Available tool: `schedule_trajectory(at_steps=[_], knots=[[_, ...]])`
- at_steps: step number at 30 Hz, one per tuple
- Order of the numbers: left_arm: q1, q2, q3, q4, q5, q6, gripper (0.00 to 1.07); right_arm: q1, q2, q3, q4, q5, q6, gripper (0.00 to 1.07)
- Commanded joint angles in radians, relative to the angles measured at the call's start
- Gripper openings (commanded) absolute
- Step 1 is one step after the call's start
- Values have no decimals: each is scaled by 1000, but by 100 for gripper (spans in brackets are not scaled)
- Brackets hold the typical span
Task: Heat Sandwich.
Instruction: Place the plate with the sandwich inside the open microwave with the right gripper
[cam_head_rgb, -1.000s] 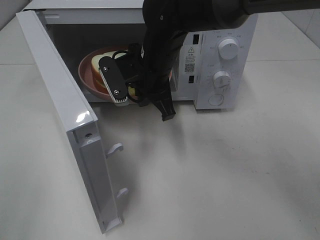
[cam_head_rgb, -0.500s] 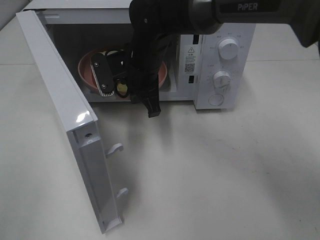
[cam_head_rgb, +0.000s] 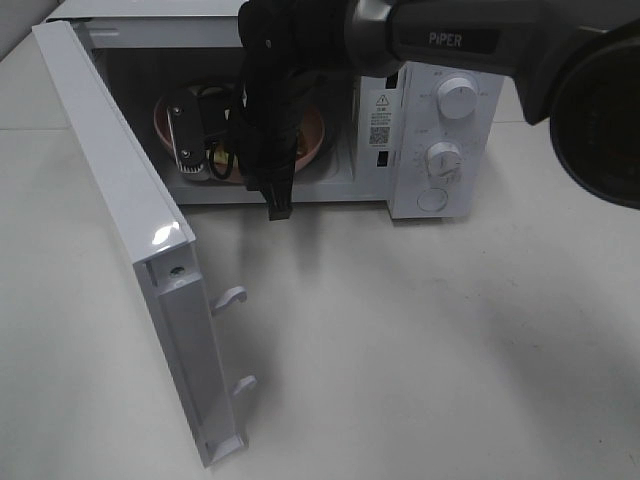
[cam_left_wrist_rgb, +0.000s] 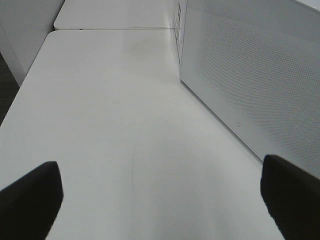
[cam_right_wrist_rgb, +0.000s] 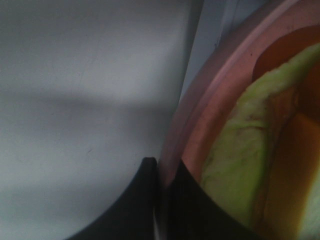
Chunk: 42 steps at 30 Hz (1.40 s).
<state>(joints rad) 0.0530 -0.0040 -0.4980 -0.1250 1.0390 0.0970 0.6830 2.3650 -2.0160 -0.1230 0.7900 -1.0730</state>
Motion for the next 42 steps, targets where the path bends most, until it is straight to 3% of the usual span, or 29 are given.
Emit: schedule_trajectory(at_steps=[1,17,21,25,26,27,30,34,42], knots=[[-3,-29,2,-8,-3,-2,101,-9,16,-40,-11,-22,17,1],[-3,-29,2,-8,-3,-2,101,-32,52,-82,-17,-47,38,4],[-3,-29,2,-8,-3,-2,101,-32,52,-82,-22,-48,56,12],[-3,-29,2,-8,-3,-2,101,-32,52,-82,-22,-49,135,38],[-3,-29,2,-8,-3,-2,101,-32,52,-82,-22,-49,135,38],[-3,-29,2,-8,-3,-2,101,-32,50,-82,-23,-45,153,54],[-3,-29,2,-8,-3,-2,101,-31,41,-82,-23,-45,197,78],[-3,-29,2,-8,-3,-2,101,-31,32,-78,-22,-39,229,85],[-3,-29,2,-8,-3,-2,101,-29,-1,-23,-23,-39,229,82]])
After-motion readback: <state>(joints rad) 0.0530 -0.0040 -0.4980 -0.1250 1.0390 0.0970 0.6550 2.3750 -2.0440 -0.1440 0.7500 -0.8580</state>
